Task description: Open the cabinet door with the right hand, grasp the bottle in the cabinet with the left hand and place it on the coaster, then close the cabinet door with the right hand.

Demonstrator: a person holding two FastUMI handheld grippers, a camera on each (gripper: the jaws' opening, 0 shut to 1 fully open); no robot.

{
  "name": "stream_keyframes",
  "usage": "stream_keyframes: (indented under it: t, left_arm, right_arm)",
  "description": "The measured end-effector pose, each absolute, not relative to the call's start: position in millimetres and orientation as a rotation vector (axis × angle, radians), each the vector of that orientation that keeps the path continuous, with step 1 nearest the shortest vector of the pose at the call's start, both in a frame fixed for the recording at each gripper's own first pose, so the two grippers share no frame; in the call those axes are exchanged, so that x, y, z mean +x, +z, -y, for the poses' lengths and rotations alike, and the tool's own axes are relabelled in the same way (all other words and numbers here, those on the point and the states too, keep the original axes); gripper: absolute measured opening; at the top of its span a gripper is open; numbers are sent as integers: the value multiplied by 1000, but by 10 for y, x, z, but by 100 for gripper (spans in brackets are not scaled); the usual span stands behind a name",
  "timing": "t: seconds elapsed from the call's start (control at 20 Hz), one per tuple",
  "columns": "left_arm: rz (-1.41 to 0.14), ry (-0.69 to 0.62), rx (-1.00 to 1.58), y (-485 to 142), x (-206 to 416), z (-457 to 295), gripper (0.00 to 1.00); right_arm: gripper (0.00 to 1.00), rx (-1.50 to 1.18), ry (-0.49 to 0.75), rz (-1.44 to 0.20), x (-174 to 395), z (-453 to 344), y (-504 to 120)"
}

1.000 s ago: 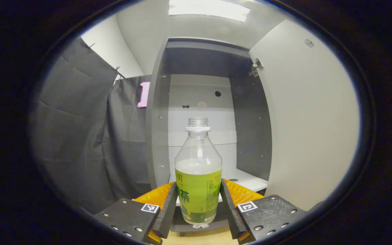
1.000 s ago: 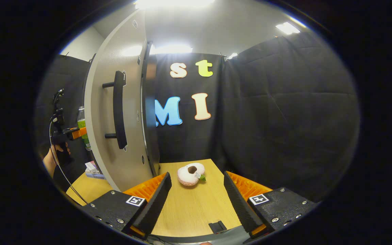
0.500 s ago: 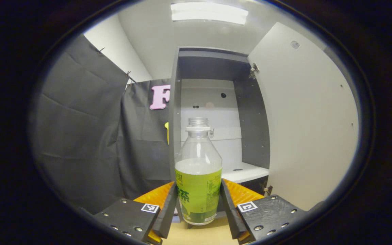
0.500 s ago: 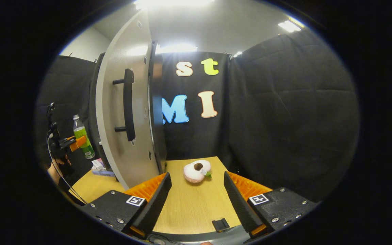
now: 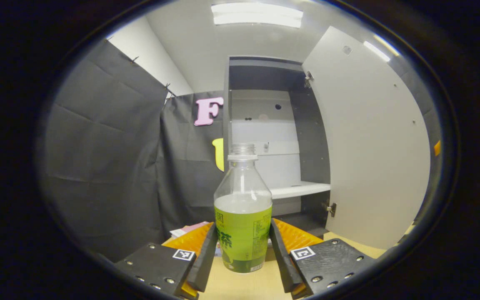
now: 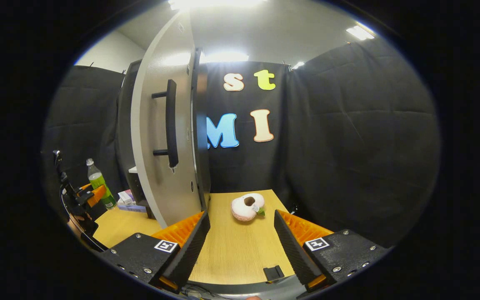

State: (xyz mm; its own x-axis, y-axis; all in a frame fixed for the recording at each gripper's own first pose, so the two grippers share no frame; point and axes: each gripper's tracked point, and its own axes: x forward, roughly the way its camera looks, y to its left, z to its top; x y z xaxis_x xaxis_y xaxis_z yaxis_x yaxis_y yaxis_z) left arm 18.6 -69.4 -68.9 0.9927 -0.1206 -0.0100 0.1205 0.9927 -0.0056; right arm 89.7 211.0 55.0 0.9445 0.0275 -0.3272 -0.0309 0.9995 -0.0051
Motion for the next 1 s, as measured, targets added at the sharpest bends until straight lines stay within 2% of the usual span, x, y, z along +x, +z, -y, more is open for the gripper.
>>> stream_keyframes:
  t: [0.4, 0.7, 1.0]
  left_arm:
    - [-80, -69, -33, -1404, -217, 401, 68]
    - [-151, -58, -51, -2008, -473, 446, 68]
    - [-186, -33, -59, -2359, -639, 471, 68]
  right_arm:
    - [95, -46, 56, -365, 838, -2080, 520]
    - [95, -61, 40, -404, 775, -2033, 487]
    - [95, -91, 41, -436, 737, -2012, 499]
